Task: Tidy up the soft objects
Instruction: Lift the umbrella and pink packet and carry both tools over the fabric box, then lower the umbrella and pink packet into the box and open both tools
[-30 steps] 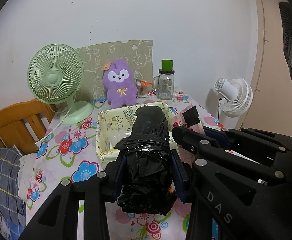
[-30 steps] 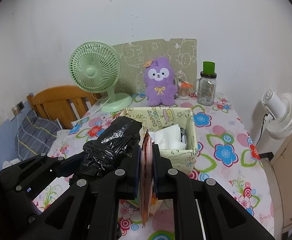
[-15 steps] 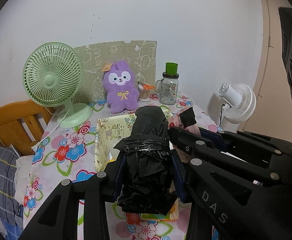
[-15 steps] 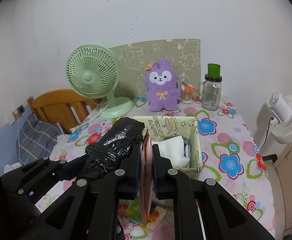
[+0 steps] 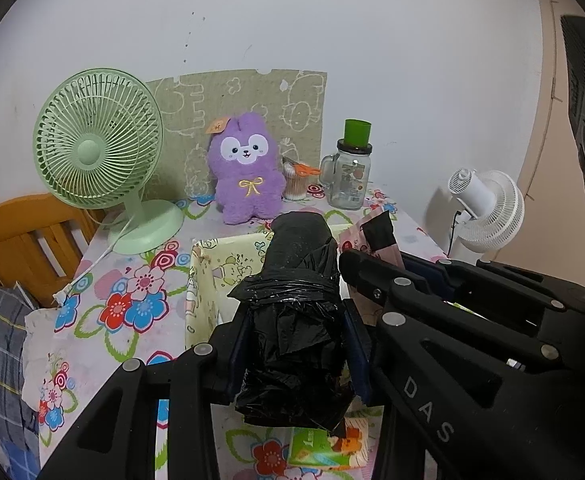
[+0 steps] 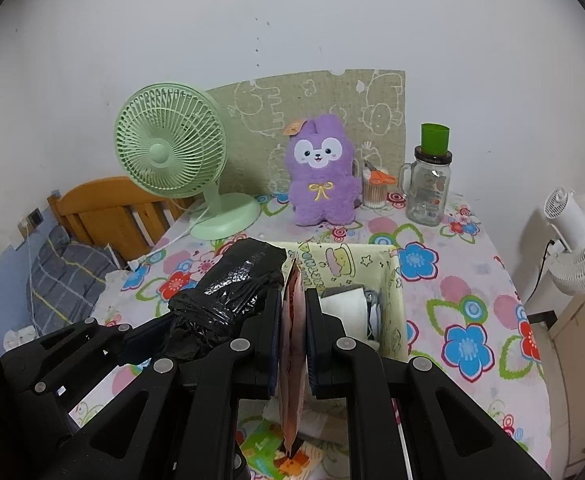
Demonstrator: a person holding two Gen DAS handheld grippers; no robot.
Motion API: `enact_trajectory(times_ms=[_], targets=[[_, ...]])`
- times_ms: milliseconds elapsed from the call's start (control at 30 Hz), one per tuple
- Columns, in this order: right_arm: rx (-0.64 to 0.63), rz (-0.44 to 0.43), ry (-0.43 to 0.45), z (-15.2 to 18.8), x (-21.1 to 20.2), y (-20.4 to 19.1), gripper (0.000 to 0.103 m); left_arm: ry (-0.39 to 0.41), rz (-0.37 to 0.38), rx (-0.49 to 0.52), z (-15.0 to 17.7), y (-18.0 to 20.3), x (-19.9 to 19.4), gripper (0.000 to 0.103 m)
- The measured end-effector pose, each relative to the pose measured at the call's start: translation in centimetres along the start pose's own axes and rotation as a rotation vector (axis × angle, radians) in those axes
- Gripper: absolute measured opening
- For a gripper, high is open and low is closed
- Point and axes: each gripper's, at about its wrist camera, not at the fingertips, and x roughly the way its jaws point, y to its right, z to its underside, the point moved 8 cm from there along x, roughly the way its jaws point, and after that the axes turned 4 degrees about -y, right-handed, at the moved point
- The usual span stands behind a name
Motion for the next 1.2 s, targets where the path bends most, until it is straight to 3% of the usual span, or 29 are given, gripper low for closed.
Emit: enact_trajectory(times_ms=[1000,1100,1133,1167,1200], targets=[[-0.001,-0.010,-0.150,0.1,8.8,0.5,0.015,-0.120,-0.025,-0.074,0.3,-3.2,7.0,0.046],[-0.001,0.000,-0.161,0.2,8.8,0.6,0.018,-0.128,-0.035,-0.070,0.5,-3.2,7.1,0.054],[-0.005,0.006,-0.162,0.3,8.7,0.6,0.023,-0.128,-0.037,-0.068,0.6,-3.2,7.0,0.061],[-0.006,0.009,-0.163,0.4,8.7,0.6,0.034,-0.127,-0.040,-0.065,0.7,-3.2,7.0,0.063],[-0.002,0.015,-0.160,0.5,8.5,0.7,0.038,-0.126,-0.045,-0.064,0.7,-3.2,6.9,0.064]])
